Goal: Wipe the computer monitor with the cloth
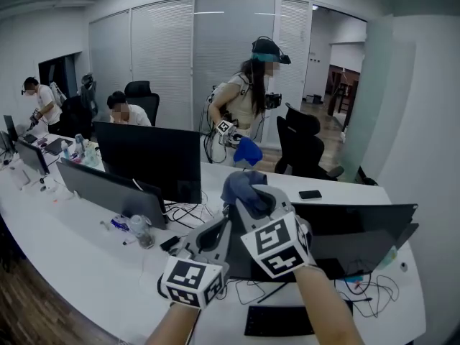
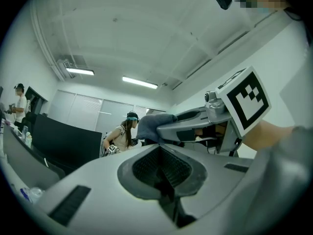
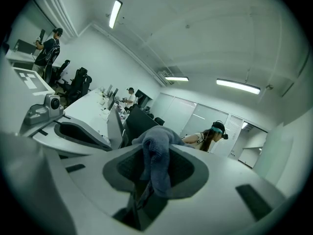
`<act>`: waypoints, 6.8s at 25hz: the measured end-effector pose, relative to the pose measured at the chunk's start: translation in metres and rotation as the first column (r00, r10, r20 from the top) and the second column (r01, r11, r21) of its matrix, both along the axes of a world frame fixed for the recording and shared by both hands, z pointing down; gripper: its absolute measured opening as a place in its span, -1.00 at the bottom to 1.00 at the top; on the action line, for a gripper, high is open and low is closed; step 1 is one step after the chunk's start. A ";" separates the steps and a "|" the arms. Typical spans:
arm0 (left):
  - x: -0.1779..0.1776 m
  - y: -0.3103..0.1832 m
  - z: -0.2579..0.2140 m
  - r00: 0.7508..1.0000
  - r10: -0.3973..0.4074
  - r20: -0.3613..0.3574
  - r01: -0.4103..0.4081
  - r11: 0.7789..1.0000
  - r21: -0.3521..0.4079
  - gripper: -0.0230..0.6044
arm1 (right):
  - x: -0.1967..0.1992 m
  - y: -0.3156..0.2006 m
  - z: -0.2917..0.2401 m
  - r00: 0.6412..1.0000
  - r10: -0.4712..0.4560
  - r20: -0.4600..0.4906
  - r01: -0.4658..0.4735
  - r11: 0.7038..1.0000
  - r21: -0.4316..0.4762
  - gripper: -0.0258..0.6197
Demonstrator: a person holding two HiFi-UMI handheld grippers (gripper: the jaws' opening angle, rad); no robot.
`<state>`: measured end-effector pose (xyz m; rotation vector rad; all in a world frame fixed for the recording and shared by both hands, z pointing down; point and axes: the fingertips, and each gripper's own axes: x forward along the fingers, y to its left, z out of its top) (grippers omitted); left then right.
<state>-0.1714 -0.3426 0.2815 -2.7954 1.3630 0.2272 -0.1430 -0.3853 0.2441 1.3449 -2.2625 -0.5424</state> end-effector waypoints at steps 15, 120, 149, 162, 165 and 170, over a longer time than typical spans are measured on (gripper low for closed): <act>0.019 0.004 -0.008 1.000 0.010 0.011 -0.011 1.000 0.020 -0.91 | 0.019 -0.001 0.000 1.000 0.004 -0.004 -0.004 0.999 -0.035 -0.54; 0.308 0.069 -0.022 0.997 -0.022 0.072 0.022 1.000 0.003 -0.91 | 0.298 0.052 -0.004 0.997 0.002 0.082 0.007 0.995 -0.101 -0.54; 0.374 0.082 -0.022 0.996 0.045 0.080 -0.046 0.999 0.011 -0.91 | 0.379 0.063 -0.005 0.994 0.085 0.070 -0.079 0.993 -0.086 -0.54; 0.409 0.094 -0.018 0.991 0.100 0.093 -0.101 0.995 0.013 -0.91 | 0.423 0.070 -0.005 0.987 0.147 0.065 -0.140 0.985 -0.096 -0.54; 0.418 0.096 -0.018 0.989 0.116 0.089 -0.117 0.993 0.013 -0.91 | 0.436 0.072 -0.006 0.983 0.165 0.075 -0.158 0.982 -0.100 -0.54; 0.430 0.102 -0.020 0.986 0.138 0.099 -0.140 0.990 0.019 -0.91 | 0.453 0.074 -0.006 0.978 0.190 0.085 -0.180 0.977 -0.111 -0.54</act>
